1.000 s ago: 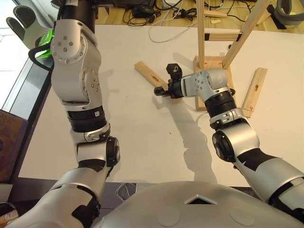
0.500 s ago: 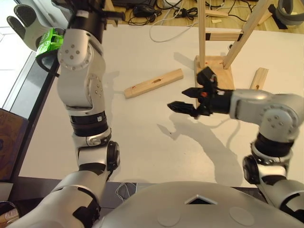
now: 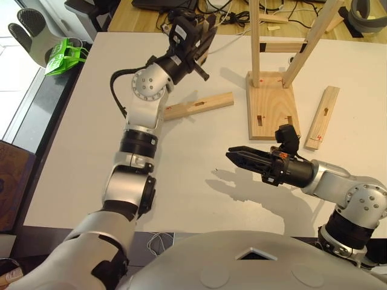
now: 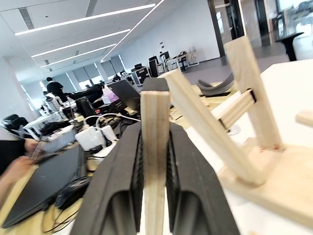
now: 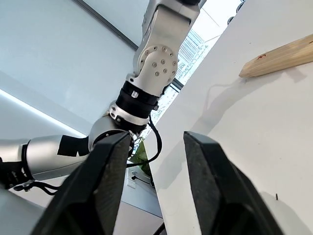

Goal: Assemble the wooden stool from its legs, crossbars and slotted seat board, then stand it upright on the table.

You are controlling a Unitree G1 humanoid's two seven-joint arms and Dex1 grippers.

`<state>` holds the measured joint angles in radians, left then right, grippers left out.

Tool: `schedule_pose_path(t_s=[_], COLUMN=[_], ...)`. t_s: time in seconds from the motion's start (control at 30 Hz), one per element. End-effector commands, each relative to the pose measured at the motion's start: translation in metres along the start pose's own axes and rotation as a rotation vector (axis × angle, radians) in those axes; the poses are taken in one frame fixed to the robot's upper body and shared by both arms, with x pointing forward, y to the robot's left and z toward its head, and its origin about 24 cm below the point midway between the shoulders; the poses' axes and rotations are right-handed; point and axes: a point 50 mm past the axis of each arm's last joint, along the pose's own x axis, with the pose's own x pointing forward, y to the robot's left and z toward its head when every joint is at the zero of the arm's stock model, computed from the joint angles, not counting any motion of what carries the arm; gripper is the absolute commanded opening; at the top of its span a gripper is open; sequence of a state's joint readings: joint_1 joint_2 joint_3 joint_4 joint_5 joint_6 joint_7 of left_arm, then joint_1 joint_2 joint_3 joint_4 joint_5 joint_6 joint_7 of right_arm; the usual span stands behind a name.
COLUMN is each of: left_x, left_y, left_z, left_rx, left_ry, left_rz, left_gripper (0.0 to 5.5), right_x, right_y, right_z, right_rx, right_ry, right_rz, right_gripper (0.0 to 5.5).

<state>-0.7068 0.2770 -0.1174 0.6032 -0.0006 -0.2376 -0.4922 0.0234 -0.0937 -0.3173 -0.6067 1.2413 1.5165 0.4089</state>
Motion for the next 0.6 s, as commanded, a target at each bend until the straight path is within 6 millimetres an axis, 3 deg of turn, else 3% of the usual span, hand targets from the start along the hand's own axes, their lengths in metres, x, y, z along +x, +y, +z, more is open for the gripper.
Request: schedule_pose_path(t_s=[0.03, 0.17, 0.27, 0.33, 0.47, 0.6], left_x=[-0.006, -0.026, -0.036, -0.040, -0.040, -0.034], left_y=[-0.002, -0.015, -0.020, -0.021, -0.019, -0.002], left_z=[-0.031, -0.055, -0.055, -0.050, -0.041, -0.030], left_rx=[0.248, 0.294, 0.271, 0.225, 0.124, 0.109], left_ry=[0.213, 0.335, 0.354, 0.362, 0.396, 0.426], left_rz=[-0.192, -0.426, -0.530, -0.557, -0.496, -0.318], left_gripper=[0.40, 0.40, 0.40, 0.40, 0.40, 0.40], right_x=[0.002, 0.003, 0.003, 0.003, 0.004, 0.010], right_y=[-0.001, -0.005, -0.007, -0.009, -0.008, -0.001], right_z=[0.001, 0.001, -0.001, -0.003, -0.003, 0.003], right_rx=[0.011, 0.024, 0.032, 0.032, 0.017, -0.011], right_ry=[-0.018, -0.034, -0.039, -0.033, -0.026, -0.026], right_rz=[-0.018, -0.037, -0.050, -0.062, -0.068, -0.057], right_gripper=[1.35, 0.47, 0.00, 0.00, 0.00, 0.00])
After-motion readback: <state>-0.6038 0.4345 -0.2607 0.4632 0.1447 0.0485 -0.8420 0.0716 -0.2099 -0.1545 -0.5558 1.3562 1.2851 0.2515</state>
